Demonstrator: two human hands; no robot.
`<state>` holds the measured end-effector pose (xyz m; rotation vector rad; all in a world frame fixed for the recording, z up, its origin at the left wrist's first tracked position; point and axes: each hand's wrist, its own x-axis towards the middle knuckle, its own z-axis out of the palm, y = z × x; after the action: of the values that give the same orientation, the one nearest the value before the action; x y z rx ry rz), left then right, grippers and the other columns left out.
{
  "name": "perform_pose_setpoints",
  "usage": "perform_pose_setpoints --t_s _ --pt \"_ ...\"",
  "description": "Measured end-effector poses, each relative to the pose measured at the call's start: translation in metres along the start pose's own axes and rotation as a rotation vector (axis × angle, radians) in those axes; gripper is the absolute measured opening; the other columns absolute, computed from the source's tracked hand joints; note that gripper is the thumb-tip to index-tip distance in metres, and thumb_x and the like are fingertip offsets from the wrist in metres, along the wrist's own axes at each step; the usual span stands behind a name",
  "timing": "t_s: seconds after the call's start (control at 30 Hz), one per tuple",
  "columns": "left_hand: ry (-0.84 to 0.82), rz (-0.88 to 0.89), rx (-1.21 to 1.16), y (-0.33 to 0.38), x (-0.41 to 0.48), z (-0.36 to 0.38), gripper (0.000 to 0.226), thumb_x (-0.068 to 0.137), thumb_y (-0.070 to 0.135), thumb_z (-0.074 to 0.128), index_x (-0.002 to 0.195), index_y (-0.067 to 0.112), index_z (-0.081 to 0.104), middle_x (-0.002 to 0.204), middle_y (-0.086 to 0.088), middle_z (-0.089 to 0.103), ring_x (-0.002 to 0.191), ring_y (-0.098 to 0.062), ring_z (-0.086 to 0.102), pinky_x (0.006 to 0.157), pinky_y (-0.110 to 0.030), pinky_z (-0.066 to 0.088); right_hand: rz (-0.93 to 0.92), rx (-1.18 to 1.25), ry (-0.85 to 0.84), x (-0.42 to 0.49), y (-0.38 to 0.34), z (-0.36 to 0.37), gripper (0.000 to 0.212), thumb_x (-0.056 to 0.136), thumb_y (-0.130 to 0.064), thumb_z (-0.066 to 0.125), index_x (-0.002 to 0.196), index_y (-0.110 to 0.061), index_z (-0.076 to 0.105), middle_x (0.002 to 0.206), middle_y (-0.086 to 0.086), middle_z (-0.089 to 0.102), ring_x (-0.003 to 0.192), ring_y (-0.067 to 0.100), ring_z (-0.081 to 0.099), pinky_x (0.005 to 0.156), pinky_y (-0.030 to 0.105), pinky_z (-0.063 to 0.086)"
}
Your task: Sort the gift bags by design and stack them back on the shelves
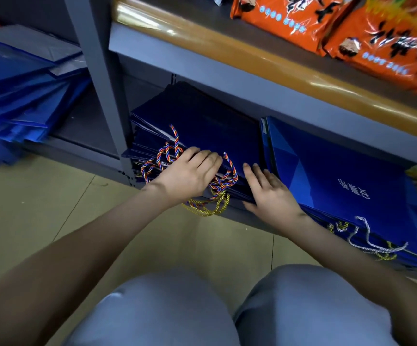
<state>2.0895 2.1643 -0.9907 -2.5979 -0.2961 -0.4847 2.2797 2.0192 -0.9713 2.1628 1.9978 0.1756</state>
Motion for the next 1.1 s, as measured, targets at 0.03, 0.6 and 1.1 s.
perform_pose_setpoints --t_s 0.03,0.6,1.1 --pt "-0.035 -0.031 -0.023 0.009 0.003 -0.001 0.05 0.089 0.018 0.032 0.128 -0.004 0.053 0.124 -0.019 0.059 0.111 -0.033 0.059 0.098 -0.045 0.045 -0.007 -0.028 -0.016 -0.001 0.002 0.002 0.101 0.056 -0.036 0.088 0.138 -0.001 0.039 0.122 0.027 0.06 0.101 0.044 0.064 0.084 0.049 0.054" --pt "-0.353 -0.574 -0.334 -0.045 -0.087 -0.022 0.116 0.064 0.086 0.04 0.139 -0.002 0.041 0.149 -0.024 0.032 0.138 -0.036 0.032 0.113 -0.053 0.02 -0.235 0.457 -0.123 0.084 -0.073 -0.05 0.108 0.075 -0.068 0.061 0.153 -0.025 0.0 0.161 0.004 0.001 0.147 0.018 -0.005 0.12 0.036 0.001" --pt "-0.368 -0.746 -0.674 -0.043 -0.077 -0.017 0.084 0.084 0.05 0.063 0.149 0.011 0.026 0.149 -0.02 0.018 0.136 -0.033 0.021 0.113 -0.041 0.024 -0.23 0.448 -0.151 0.069 -0.071 -0.024 0.063 0.098 -0.044 0.044 0.152 -0.026 0.017 0.157 -0.004 0.023 0.145 0.01 0.017 0.111 0.015 0.01"
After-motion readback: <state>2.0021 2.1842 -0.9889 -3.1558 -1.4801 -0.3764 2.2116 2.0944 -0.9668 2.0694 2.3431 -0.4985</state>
